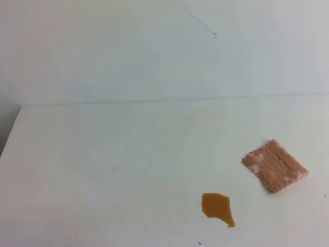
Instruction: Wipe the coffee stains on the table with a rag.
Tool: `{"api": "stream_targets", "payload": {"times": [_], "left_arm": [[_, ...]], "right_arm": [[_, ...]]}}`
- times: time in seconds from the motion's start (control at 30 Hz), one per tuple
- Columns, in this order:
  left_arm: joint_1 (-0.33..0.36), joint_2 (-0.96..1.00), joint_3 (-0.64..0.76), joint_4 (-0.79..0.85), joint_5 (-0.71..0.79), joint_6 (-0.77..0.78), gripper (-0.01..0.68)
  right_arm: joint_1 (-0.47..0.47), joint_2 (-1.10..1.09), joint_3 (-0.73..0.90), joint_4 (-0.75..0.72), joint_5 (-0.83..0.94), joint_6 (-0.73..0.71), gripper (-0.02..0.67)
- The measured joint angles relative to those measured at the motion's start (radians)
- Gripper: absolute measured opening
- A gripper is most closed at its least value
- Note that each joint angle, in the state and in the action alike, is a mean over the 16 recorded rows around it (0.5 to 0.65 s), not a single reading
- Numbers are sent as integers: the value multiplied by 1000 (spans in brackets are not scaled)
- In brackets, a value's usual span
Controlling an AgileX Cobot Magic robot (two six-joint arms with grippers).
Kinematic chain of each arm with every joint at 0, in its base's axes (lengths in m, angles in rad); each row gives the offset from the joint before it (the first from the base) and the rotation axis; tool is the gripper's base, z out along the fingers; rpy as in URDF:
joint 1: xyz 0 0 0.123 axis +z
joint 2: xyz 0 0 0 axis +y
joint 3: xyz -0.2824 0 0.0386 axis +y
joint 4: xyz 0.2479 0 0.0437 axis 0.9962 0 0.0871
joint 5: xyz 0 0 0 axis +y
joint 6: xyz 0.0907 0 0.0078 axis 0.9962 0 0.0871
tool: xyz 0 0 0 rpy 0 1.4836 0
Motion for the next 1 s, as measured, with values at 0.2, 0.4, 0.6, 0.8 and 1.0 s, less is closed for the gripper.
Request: {"api": "stream_targets", "payload": {"times": [0.2,0.4,0.6,0.8,1.0], "left_arm": [[0,0,0,0,0,0,-3],[0,0,0,0,0,0,-3],[0,0,0,0,0,0,-3],[0,0,0,0,0,1,-3],[0,0,0,0,0,1,-3]], "right_arm": [[0,8,-49,98,46,47,-2],[0,92,-178,213,395,53,1],[0,292,-356,280,754,16,4],[0,608,-519,299,887,-85,4],[11,965,-677,350,908,-230,50]]}}
